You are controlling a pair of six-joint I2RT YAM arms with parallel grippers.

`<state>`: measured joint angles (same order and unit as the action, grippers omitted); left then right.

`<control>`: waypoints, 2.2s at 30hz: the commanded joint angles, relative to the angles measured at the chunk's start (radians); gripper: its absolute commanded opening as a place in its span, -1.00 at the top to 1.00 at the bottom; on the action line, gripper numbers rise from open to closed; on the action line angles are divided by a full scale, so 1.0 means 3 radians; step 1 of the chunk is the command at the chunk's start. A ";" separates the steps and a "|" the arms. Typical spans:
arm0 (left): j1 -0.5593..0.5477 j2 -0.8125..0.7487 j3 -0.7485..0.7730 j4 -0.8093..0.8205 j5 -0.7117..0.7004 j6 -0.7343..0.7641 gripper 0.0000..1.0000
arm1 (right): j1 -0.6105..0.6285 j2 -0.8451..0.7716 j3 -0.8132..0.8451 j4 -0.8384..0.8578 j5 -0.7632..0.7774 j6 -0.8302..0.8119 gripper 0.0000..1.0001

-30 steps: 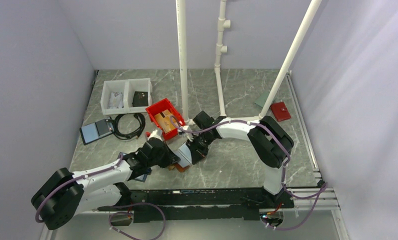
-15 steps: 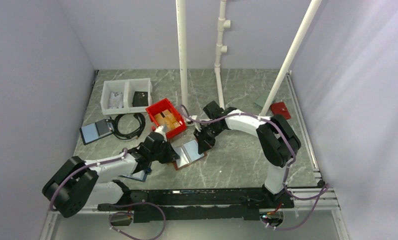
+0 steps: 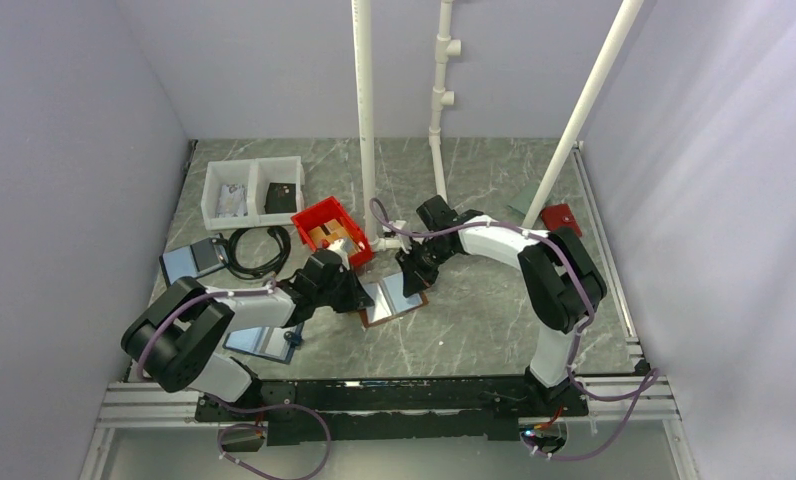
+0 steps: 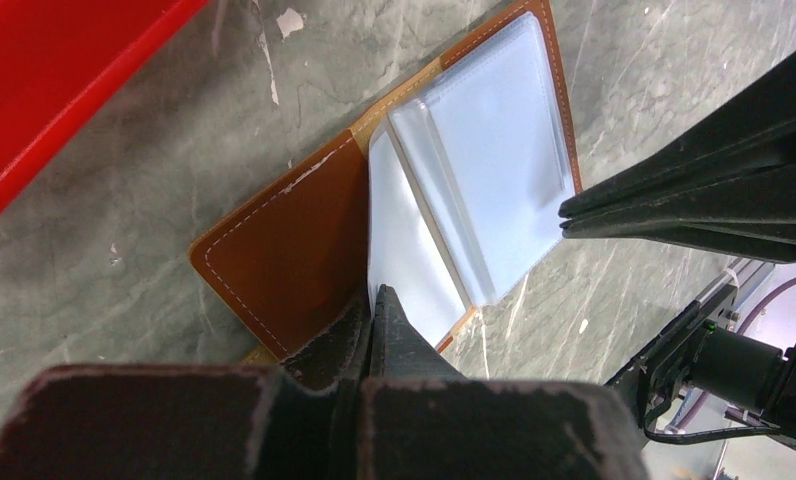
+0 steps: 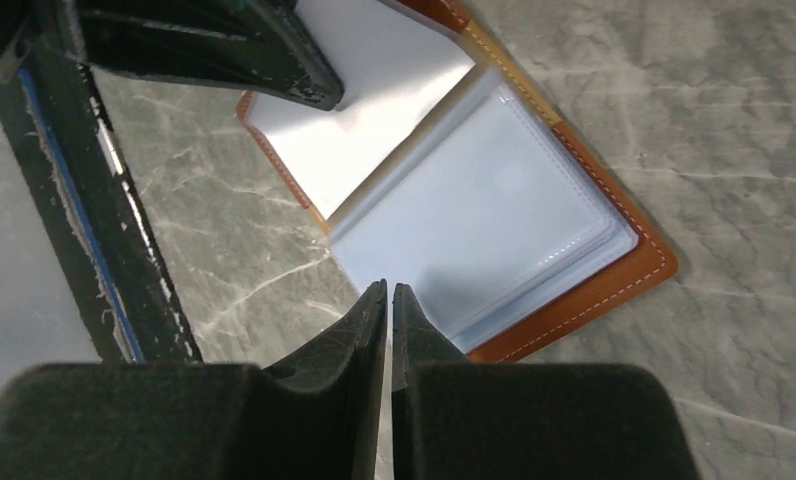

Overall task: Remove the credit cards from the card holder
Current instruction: Open the card holder at the center of the board, then remove the credit card from the card holder.

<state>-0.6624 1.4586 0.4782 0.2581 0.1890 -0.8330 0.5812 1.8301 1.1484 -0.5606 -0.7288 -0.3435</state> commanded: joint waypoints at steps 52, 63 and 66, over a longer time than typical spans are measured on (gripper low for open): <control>-0.0004 -0.0403 -0.0323 0.0238 0.0088 -0.0427 0.59 | 0.0227 -0.0155 -0.0047 0.0374 0.0173 0.0455 0.39; -0.0003 -0.1314 0.0055 -0.1249 -0.0468 -0.0176 0.45 | -0.0012 -0.0143 -0.0029 0.0264 0.0491 0.0361 0.37; -0.0006 -0.1677 0.0171 -0.1432 -0.0436 -0.0103 0.41 | -0.0018 -0.0120 -0.0029 0.0253 0.0516 0.0358 0.36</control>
<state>-0.6609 1.0809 0.4519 -0.0353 0.1013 -0.9176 0.5713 1.8141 1.1061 -0.4698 -0.6025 -0.2153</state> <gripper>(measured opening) 0.279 0.317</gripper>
